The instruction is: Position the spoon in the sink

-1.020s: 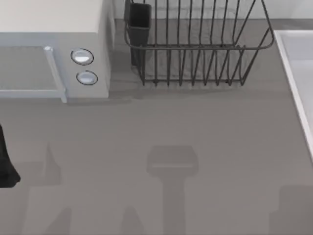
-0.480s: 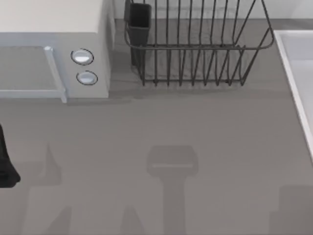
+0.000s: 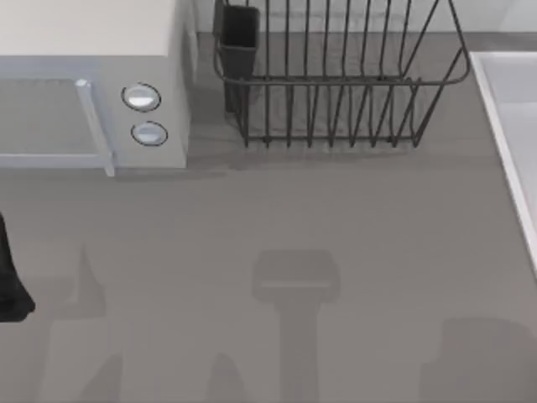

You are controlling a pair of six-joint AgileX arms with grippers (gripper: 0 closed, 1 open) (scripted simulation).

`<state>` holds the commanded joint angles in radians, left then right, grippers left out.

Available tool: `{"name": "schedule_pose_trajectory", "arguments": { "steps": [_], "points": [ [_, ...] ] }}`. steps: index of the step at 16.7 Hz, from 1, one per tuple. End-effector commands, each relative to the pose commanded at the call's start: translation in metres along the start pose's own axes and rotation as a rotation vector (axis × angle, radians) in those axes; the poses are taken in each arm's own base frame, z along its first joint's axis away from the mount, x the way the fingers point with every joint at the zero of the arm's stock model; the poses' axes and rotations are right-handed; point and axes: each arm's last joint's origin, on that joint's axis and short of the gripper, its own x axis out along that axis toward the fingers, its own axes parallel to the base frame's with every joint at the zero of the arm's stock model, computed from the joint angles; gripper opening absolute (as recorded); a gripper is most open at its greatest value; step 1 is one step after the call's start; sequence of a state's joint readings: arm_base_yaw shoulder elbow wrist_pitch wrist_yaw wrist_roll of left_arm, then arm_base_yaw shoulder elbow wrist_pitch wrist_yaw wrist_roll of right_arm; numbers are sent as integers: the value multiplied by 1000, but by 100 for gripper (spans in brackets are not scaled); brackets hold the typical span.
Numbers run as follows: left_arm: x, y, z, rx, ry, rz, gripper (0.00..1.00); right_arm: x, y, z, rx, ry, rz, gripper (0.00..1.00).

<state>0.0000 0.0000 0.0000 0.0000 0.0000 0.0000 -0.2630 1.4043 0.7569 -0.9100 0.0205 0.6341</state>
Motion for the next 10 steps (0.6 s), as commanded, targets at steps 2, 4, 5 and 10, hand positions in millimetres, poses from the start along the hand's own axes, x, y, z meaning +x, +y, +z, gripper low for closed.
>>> {"name": "schedule_pose_trajectory", "arguments": {
  "steps": [2, 4, 5, 10],
  "points": [
    [0, 0, 0, 0, 0, 0, 100, -22, -2, -1, 4, 12, -9, 0],
    [0, 0, 0, 0, 0, 0, 100, -42, -4, -2, 5, 2, -2, 0],
    [0, 0, 0, 0, 0, 0, 100, -49, -4, -3, 4, -5, 4, 0],
    [0, 0, 0, 0, 0, 0, 100, -52, -4, -4, 3, -8, 7, 0]
  ]
}}
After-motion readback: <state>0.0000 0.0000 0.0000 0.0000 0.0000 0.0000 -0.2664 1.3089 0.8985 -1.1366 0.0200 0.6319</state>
